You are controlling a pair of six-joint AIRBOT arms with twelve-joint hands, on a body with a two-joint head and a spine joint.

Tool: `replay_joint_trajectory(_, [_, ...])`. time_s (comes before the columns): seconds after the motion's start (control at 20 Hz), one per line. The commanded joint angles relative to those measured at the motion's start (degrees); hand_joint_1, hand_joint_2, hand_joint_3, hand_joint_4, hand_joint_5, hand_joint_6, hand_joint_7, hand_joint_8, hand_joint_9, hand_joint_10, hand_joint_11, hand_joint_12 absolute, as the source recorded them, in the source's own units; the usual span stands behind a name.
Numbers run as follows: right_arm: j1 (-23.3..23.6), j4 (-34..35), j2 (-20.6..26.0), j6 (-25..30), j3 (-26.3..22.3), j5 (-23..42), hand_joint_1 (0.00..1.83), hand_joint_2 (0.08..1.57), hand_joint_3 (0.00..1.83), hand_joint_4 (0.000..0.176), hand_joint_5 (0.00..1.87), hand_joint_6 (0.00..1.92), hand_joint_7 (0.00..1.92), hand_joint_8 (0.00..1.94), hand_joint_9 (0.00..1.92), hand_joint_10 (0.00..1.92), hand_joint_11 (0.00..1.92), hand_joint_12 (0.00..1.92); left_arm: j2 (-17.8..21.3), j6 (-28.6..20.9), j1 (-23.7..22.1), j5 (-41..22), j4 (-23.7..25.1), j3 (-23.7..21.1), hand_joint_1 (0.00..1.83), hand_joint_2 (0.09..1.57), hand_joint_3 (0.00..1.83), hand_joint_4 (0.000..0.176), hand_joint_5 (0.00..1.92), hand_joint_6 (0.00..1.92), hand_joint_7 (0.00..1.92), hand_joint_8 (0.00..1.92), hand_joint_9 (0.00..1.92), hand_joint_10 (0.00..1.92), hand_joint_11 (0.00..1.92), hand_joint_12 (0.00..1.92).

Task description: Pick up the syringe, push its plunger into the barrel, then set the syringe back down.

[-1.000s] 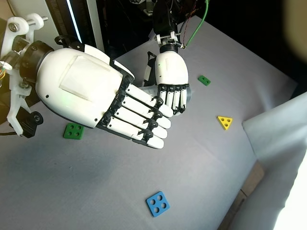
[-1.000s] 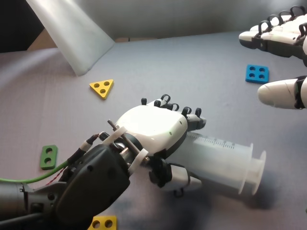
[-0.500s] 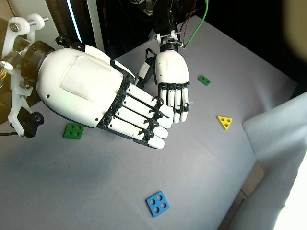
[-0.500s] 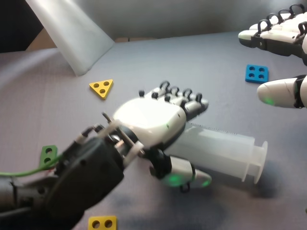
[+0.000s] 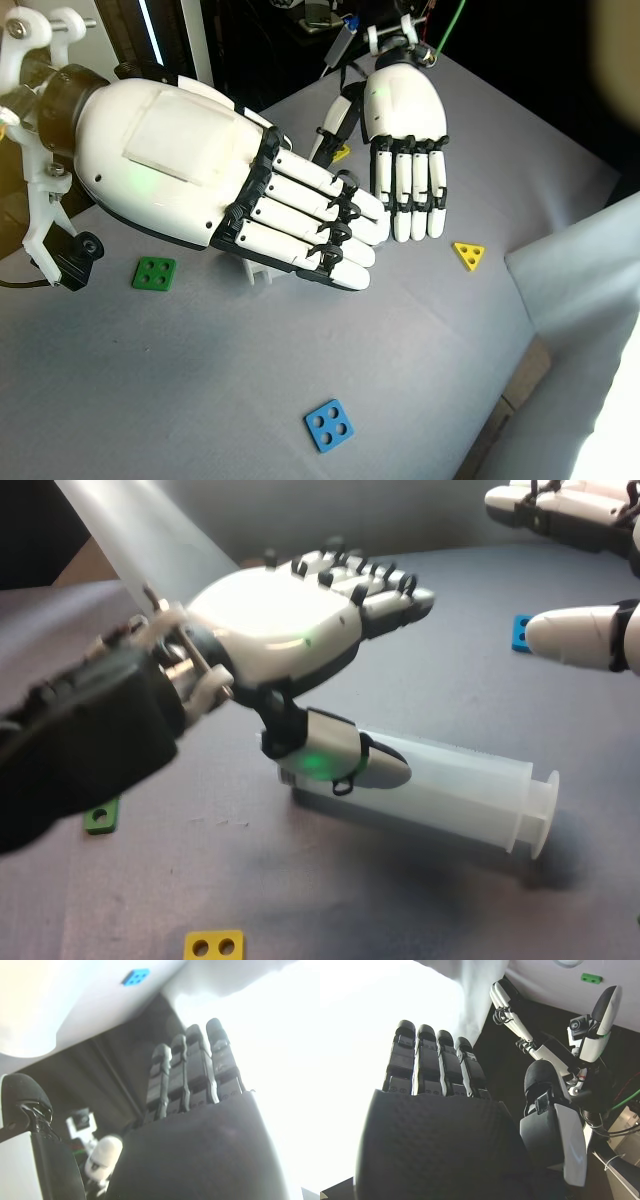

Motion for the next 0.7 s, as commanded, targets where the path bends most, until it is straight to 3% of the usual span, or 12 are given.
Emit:
replay_joint_trajectory(0.0, [1.36,-1.97,0.04,0.27,0.07,-7.87,0.0,1.28,0.0,0.0,0.02,0.01,0.03,0.01,0.02,0.0,0.02,0.03,0.99,-2.47,-1.75,-0.64,4.64,0.04,0.56,0.95,0.0,0.0,0.17,0.01,0.14,0.01,0.13,0.01,0.0,0.28])
replay_joint_trajectory(0.1, [3.0,-1.97,0.02,0.03,0.04,-5.21,0.0,1.27,0.0,0.0,0.04,0.0,0.05,0.0,0.04,0.0,0.0,0.14,3.26,-8.21,-3.6,1.23,11.1,-0.27,0.52,0.96,0.01,0.0,0.16,0.0,0.14,0.0,0.13,0.0,0.0,0.28])
replay_joint_trajectory(0.2, [5.84,-1.97,-0.01,0.18,-0.37,3.85,0.0,1.28,0.0,0.0,0.03,0.0,0.03,0.0,0.02,0.0,0.0,0.1,5.78,-16.95,-5.61,2.86,20.16,-0.47,0.5,0.97,0.01,0.0,0.15,0.0,0.14,0.0,0.14,0.01,0.0,0.29])
replay_joint_trajectory(0.4, [7.25,-1.97,-0.03,0.27,-0.8,8.49,0.0,1.27,0.0,0.0,0.03,0.0,0.02,0.0,0.02,0.0,0.0,0.12,9.86,-37.28,-10.07,5.92,42.97,-1.26,0.44,0.99,0.01,0.0,0.16,0.0,0.15,0.01,0.15,0.0,0.01,0.27])
replay_joint_trajectory(0.5, [8.32,-1.97,-0.14,1.21,-0.82,10.49,0.0,1.28,0.0,0.0,0.06,0.01,0.04,0.01,0.03,0.01,0.0,0.12,11.28,-47.01,-12.19,6.95,54.11,-1.66,0.43,1.02,0.0,0.0,0.24,0.0,0.26,0.01,0.24,0.01,0.06,0.34])
replay_joint_trajectory(0.55, [8.71,-1.97,-0.14,1.49,-0.82,11.26,0.0,1.29,0.0,0.0,0.15,0.01,0.12,0.0,0.08,0.01,0.0,0.23,12.0,-52.7,-13.11,7.43,60.06,-1.87,0.42,1.08,0.01,0.0,0.39,0.02,0.48,0.03,0.46,0.05,0.17,0.56])
replay_joint_trajectory(0.6, [9.22,-1.97,-0.15,1.52,-0.81,12.78,0.0,1.3,0.0,0.0,0.3,0.02,0.3,0.0,0.23,0.03,0.0,0.64,12.69,-57.8,-13.91,7.47,65.32,-2.03,0.35,1.17,0.01,0.0,0.56,0.19,0.55,0.47,0.5,0.56,0.24,0.96])
replay_joint_trajectory(0.65, [10.19,-1.97,-0.29,1.52,-0.8,15.51,0.0,1.31,0.0,0.0,0.41,0.05,0.42,0.03,0.34,0.06,0.0,0.87,13.64,-63.56,-14.88,8.22,71.0,-2.51,0.29,1.24,0.01,0.0,0.44,0.84,0.41,1.12,0.38,1.15,0.22,1.33])
